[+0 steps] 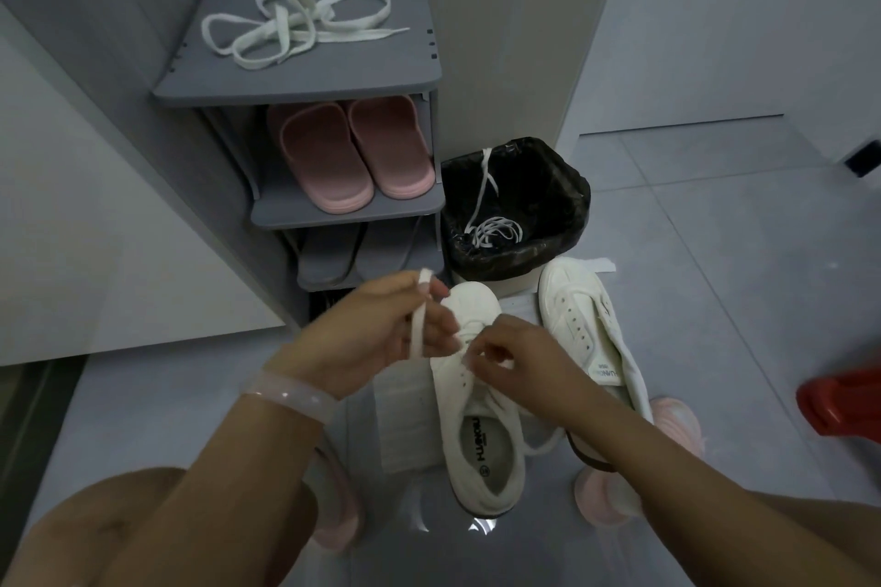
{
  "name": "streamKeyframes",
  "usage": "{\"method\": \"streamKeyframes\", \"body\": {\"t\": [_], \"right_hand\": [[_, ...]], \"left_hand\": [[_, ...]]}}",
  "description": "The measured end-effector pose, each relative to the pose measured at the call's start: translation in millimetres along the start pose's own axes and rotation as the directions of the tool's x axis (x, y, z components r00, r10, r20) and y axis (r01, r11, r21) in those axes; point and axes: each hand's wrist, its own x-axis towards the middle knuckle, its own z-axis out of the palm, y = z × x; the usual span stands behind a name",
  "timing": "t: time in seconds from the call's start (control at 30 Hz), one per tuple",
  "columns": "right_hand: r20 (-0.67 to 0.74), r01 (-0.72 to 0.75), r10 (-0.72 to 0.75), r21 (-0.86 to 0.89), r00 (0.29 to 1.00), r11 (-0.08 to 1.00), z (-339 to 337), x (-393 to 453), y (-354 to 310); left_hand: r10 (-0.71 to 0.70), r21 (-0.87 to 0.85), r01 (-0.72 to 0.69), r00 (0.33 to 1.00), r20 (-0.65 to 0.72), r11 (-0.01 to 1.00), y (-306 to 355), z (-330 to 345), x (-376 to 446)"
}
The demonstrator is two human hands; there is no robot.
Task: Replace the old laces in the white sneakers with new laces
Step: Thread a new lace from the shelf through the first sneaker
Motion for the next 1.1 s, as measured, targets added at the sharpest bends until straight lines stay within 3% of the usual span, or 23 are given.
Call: {"method": "streamKeyframes", "body": {"t": [0.13, 0.27, 0.37, 0.5, 0.6, 0.73, 0.9, 1.0, 1.1], "right_hand": [[0.178, -0.122, 0.045, 0.454, 0.983, 0.883, -8.8, -3.5, -29.2], [0.26, -0.169, 0.037, 0.507, 0.965, 0.845, -6.7, -7.6, -32.8], [0.248, -0.176, 0.064, 0.465, 0.967, 0.867, -4.5, -6.4, -30.0], [0.095, -0.145, 0.118, 0.371, 0.989, 0.917, -8.3, -0.2, -25.5], [0.066, -0.144, 0.13, 0.299, 0.989, 0.943, -6.5, 2.1, -17.2], [0.084, -0.148, 0.133, 0.222, 0.988, 0.964, -1.3, 2.0, -7.3], [0.231, -0.11, 0.141, -0.144, 0.963, 0.984, 1.3, -4.7, 6.3], [0.213, -0.061, 0.11, -0.225, 0.971, 0.972, 6.5, -6.1, 6.2], [0.209, -0.049, 0.1, -0.233, 0.973, 0.971, 9.1, -5.4, 7.7]], "left_hand": [[0.03, -0.173, -0.034, 0.999, -0.027, 0.984, -8.2, 6.1, 8.6], [0.047, -0.272, -0.06, 0.997, -0.055, 0.96, -14.3, 8.3, 15.3], [0.035, -0.204, -0.061, 0.991, -0.127, 0.977, -18.0, 3.7, 21.8], [-0.115, 0.224, 0.13, 0.99, -0.08, 0.966, -32.4, 2.4, 21.9], [-0.016, 0.421, 0.023, 1.0, -0.022, 0.907, -39.6, 4.3, 21.8], [0.096, 0.4, -0.032, 0.985, -0.142, 0.916, -47.0, 0.7, 27.9], [-0.038, 0.262, 0.105, 0.968, -0.25, 0.959, -68.7, -5.2, 31.7], [-0.056, 0.359, 0.13, 0.976, -0.21, 0.924, -79.1, -5.9, 34.1], [0.016, 0.479, 0.086, 0.979, -0.205, 0.874, -85.4, -5.8, 36.6]]}}
